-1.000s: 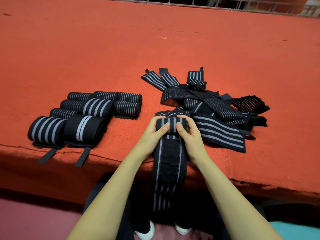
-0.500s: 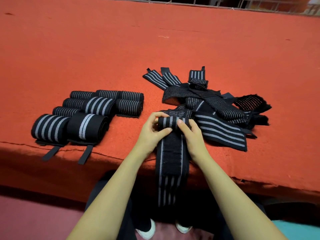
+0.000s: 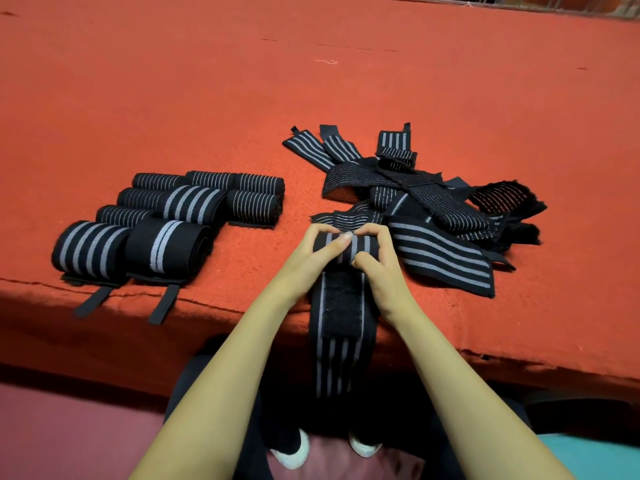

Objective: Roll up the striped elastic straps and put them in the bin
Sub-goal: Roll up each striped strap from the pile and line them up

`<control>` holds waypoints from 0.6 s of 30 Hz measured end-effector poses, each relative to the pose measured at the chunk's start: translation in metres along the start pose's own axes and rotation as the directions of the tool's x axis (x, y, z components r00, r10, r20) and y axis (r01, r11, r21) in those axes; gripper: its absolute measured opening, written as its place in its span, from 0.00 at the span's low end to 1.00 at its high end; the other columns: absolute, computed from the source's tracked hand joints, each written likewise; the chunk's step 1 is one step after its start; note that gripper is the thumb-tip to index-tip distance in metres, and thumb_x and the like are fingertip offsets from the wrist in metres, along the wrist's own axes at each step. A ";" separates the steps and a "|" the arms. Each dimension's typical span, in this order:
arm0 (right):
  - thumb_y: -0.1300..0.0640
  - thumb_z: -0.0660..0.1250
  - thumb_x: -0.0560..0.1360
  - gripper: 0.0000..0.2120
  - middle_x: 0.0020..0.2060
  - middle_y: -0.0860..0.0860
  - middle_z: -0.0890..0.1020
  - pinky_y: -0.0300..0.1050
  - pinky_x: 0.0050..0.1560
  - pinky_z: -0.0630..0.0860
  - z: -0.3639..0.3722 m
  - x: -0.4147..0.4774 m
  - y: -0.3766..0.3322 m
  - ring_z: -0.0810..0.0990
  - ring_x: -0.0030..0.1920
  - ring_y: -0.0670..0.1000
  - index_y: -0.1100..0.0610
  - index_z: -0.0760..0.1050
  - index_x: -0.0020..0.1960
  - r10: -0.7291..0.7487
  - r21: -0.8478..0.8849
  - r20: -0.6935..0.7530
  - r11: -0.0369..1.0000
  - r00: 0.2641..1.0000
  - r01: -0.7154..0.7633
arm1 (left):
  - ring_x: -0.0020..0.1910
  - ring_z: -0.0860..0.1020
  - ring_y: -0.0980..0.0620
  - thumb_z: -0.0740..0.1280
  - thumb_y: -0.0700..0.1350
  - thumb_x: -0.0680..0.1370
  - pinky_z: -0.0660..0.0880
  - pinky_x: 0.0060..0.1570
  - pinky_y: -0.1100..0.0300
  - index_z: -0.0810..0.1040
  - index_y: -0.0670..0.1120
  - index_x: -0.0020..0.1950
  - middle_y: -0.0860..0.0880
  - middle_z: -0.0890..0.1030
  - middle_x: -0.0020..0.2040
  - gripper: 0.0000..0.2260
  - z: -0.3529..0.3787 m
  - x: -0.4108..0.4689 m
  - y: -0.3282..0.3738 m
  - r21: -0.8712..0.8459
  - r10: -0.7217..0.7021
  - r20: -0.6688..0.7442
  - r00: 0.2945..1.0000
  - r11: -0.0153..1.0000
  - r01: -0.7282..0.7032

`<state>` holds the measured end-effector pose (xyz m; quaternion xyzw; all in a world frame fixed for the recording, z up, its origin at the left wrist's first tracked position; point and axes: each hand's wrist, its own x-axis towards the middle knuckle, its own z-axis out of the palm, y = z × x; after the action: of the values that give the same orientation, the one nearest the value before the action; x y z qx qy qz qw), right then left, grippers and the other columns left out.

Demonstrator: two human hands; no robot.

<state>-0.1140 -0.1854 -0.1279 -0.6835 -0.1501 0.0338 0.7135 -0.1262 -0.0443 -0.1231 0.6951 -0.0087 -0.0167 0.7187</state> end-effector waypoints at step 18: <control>0.63 0.65 0.76 0.23 0.57 0.53 0.77 0.43 0.61 0.74 0.002 0.003 0.005 0.77 0.57 0.47 0.54 0.62 0.68 0.078 0.043 0.001 0.996 0.997 -0.078 | 0.56 0.78 0.58 0.73 0.42 0.74 0.73 0.57 0.64 0.70 0.50 0.59 0.50 0.78 0.57 0.18 -0.002 -0.005 -0.010 0.100 0.198 -0.149 0.969 0.978 -0.185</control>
<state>-0.1107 -0.1825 -0.1323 -0.6735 -0.1222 0.0646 0.7261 -0.1315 -0.0421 -0.1335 0.7201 -0.0196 0.1081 0.6851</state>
